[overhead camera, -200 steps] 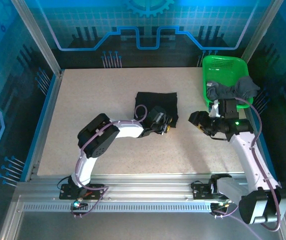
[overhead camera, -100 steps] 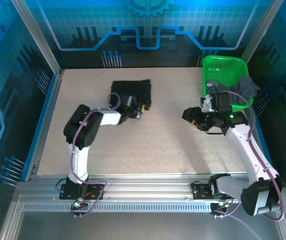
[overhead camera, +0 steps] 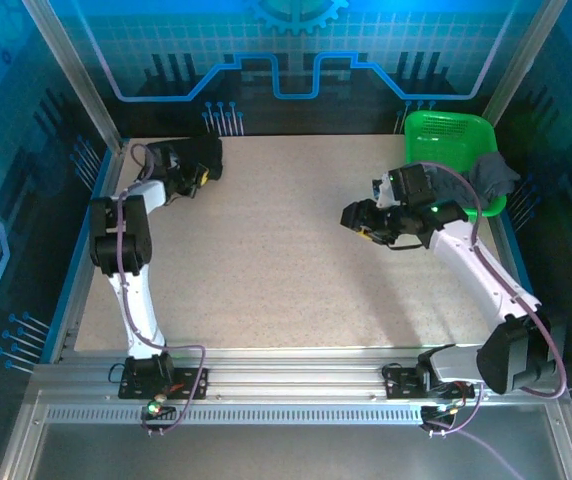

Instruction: Fold and stack the t-shirts

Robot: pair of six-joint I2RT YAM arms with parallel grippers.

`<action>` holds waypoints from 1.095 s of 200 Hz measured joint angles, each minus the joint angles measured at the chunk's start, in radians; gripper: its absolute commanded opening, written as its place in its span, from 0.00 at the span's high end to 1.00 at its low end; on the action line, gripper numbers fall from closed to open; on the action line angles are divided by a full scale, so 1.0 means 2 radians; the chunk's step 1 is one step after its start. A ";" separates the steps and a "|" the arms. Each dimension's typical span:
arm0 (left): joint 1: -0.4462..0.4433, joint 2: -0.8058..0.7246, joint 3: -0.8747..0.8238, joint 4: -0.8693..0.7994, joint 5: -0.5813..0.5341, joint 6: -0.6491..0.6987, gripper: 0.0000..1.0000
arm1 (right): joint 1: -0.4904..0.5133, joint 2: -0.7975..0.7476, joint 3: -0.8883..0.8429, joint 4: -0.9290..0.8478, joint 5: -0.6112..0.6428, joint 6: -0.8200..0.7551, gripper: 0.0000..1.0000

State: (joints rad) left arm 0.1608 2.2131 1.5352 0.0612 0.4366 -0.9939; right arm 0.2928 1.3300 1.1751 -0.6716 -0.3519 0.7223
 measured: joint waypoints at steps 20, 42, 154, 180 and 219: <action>0.019 0.031 0.042 -0.034 0.009 0.034 1.00 | 0.001 0.006 0.007 0.004 0.001 0.000 0.47; 0.035 0.046 0.060 -0.059 0.012 0.057 0.98 | 0.002 0.011 0.012 0.011 0.001 0.000 0.46; 0.018 -0.240 -0.075 -0.094 -0.043 0.025 0.01 | -0.006 0.009 0.073 0.093 -0.008 0.019 0.00; -0.012 -0.404 -0.135 -0.101 -0.085 0.023 0.01 | -0.015 0.004 0.109 0.091 0.014 0.022 0.00; -0.109 -0.542 -0.196 -0.246 -0.270 0.043 0.01 | -0.015 -0.016 0.147 -0.005 0.163 0.003 0.00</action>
State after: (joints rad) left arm -0.0563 1.1290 1.1442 -0.4309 -0.1032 -0.9081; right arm 0.2619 1.2984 1.4685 -0.6811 -0.0254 0.7277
